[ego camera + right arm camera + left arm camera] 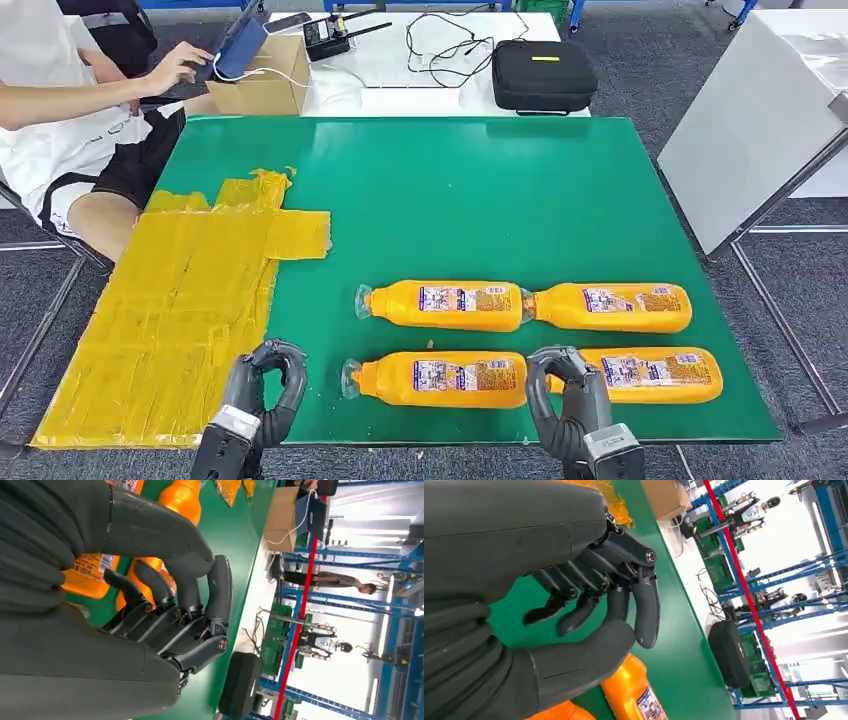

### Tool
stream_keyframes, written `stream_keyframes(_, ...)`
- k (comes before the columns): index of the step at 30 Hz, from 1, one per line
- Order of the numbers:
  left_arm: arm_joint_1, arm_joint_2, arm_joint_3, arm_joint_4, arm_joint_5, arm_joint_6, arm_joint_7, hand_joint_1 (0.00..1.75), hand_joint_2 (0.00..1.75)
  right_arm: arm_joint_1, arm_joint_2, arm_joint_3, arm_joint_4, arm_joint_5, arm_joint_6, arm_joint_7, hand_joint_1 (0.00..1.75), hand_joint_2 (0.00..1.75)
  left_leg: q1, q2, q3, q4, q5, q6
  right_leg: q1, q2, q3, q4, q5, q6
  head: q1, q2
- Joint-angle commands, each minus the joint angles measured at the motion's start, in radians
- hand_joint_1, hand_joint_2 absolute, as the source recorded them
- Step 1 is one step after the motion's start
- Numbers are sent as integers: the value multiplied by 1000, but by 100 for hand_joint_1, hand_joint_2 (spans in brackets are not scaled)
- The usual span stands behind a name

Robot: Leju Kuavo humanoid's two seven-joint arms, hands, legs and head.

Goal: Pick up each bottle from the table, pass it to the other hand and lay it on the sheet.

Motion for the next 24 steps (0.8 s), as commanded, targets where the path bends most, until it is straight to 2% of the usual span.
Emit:
stream_keyframes(1,-129,-12,5,43,158,-3,-55,175,175,-149,83,30,110,-15,-74,-116,171,175,0,1,2,0,-1,-1,0,0,2,0,-1,0,0,0)
stream_keyframes(5,-140,-11,6,49,157,-2,-48,175,175,-164,86,36,122,-12,-81,-113,173,175,0,1,1,0,-1,-1,0,0,1,0,-1,0,0,0)
stream_keyframes(7,-166,-13,13,61,157,-5,-31,175,175,-204,88,53,147,-8,-108,-101,175,175,1,3,1,0,1,-1,1,2,0,0,1,-1,0,0)
stream_keyframes(10,-153,-8,17,49,189,-39,-25,175,175,-202,64,58,124,-11,-121,-98,175,175,1,4,2,-1,2,-1,1,2,1,-1,4,-3,0,0)
stream_keyframes(11,-147,-8,19,47,189,-37,-23,161,175,-198,59,56,115,-10,-124,-98,175,175,1,4,2,-1,2,-2,1,1,2,-1,3,-3,0,0)
stream_keyframes(12,-141,-8,21,45,189,-31,-24,9,175,-193,51,52,107,11,-145,-94,155,175,1,4,4,-1,2,-2,1,1,3,-1,3,-3,0,0)
stream_keyframes(13,-137,-8,23,43,189,-26,-24,0,175,-189,46,50,99,29,-160,-92,80,175,1,2,3,-1,2,-1,1,0,3,-1,3,-2,0,0)
stream_keyframes(14,-134,-7,25,43,190,-23,-20,0,175,-186,41,46,92,47,-175,-88,0,175,1,3,4,0,2,-2,1,0,3,-1,2,-2,0,0)
stream_keyframes(24,-121,-3,32,35,179,-8,-5,0,175,-180,18,6,53,122,-220,-56,0,175,0,2,2,0,3,-1,1,0,2,0,2,-2,0,0)
